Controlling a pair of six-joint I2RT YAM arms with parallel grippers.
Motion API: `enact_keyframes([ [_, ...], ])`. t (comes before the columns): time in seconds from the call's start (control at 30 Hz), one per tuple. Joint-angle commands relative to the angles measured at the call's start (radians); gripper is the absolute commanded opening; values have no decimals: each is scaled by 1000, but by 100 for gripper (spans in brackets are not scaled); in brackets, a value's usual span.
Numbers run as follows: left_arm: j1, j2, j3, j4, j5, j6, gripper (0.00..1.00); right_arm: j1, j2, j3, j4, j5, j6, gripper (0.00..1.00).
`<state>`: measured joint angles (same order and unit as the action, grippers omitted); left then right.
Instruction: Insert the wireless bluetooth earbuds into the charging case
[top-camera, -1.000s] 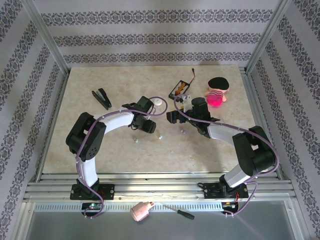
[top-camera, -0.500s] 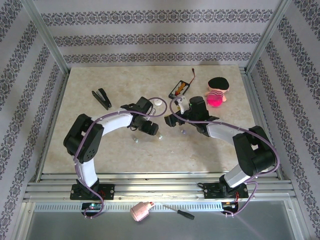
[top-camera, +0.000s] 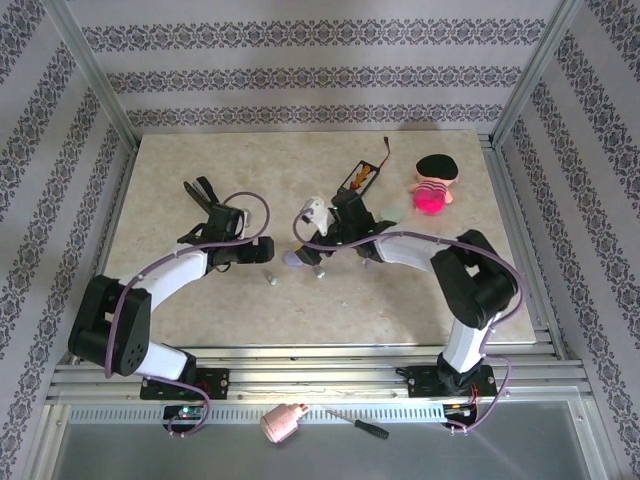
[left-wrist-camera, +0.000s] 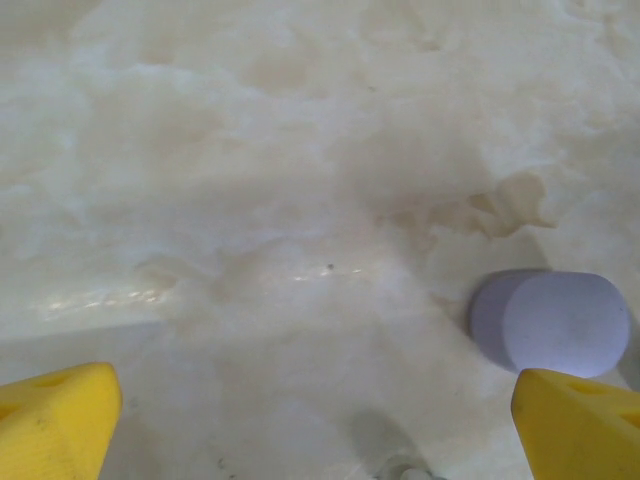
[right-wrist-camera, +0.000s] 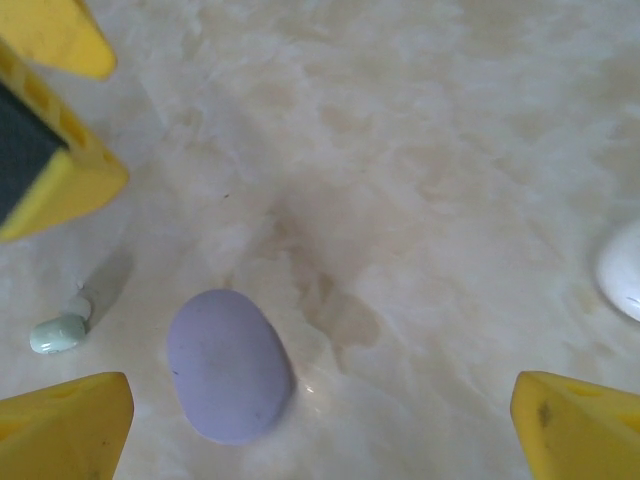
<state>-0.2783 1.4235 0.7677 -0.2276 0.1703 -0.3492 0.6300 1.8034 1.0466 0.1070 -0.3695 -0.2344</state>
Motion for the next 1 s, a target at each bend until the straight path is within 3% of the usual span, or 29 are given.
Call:
enact_keyframes([
  [0.0, 24, -54, -21, 58, -33, -43, 99, 44, 60, 71, -122, 30, -96, 97],
  [0.1, 29, -74, -35, 55, -40, -37, 99, 59, 113, 118, -168, 31, -112, 95],
  [0.27, 32, -84, -60, 67, -73, -39, 99, 60, 178, 184, -242, 26, -123, 80],
  [0.37, 36, -82, -64, 68, -85, -32, 99, 64, 208, 212, -267, 36, -125, 76],
  [0.77, 36, -93, -83, 83, -94, -11, 99, 76, 248, 236, -308, 38, -132, 60],
  [0.87, 37, -95, -84, 92, -77, 15, 99, 75, 238, 231, -317, 37, -134, 44],
  [0.97, 37, -104, -92, 113, -80, 31, 99, 74, 217, 215, -309, 45, -134, 45],
])
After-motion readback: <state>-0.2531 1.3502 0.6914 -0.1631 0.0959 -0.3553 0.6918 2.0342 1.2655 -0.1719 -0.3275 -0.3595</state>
